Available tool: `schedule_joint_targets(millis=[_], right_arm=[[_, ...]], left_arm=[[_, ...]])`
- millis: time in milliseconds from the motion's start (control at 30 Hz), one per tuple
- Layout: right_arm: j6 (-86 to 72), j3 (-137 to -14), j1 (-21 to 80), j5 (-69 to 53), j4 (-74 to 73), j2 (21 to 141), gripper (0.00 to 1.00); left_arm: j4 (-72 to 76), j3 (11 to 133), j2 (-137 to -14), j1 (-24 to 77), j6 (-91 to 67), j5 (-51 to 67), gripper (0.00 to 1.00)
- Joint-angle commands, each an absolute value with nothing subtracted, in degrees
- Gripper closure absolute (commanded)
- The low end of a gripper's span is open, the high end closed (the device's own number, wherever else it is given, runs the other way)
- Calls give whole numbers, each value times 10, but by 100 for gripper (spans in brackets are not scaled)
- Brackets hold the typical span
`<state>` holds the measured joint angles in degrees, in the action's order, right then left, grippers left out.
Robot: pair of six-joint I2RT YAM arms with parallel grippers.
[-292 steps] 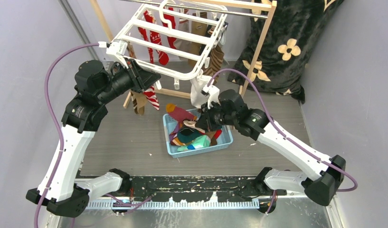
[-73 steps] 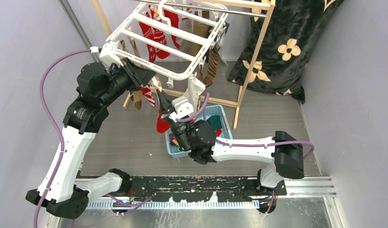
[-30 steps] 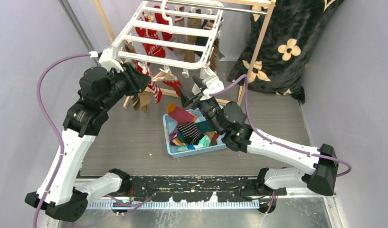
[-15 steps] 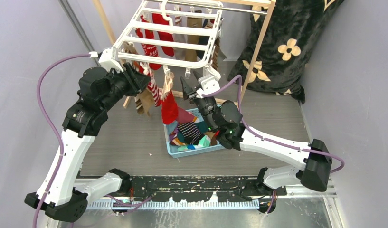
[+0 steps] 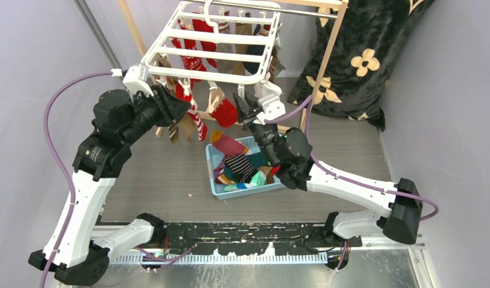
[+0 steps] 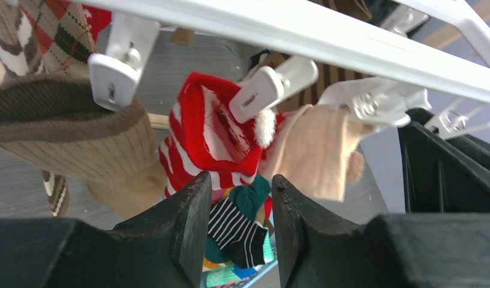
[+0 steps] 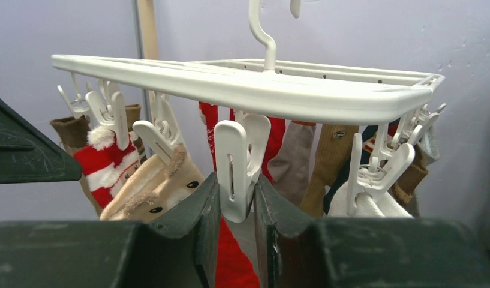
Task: Clip the socks to the hanger
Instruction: Open the clamp at the hanger.
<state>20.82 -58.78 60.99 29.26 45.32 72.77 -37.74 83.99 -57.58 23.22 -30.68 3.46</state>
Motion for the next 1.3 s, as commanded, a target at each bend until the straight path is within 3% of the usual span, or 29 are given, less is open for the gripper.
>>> schedule_joint_targets(millis=[0,267,500,733,867,1133,1267], right_arm=[[153,-582,611,268,450,686,92],[98,-598,630,204,366,679,95],[24,-626,630,120,326,692,96],[-34,-641,630,82,325,707,96],[-63,-643,630,70,339,720,96],[-92,-644,630,56,353,734,96],[-96,-642,630,56,355,734,96]], left_arm=[[-383,862,-542,232,-266,104,57],[-388,848,-478,232,-207,259,52],[-383,883,-506,232,-251,376,44],[-331,898,-556,232,-315,390,37],[-282,906,-588,232,-354,386,28],[-215,911,-627,233,-400,382,26],[-211,900,-623,234,-388,365,30]])
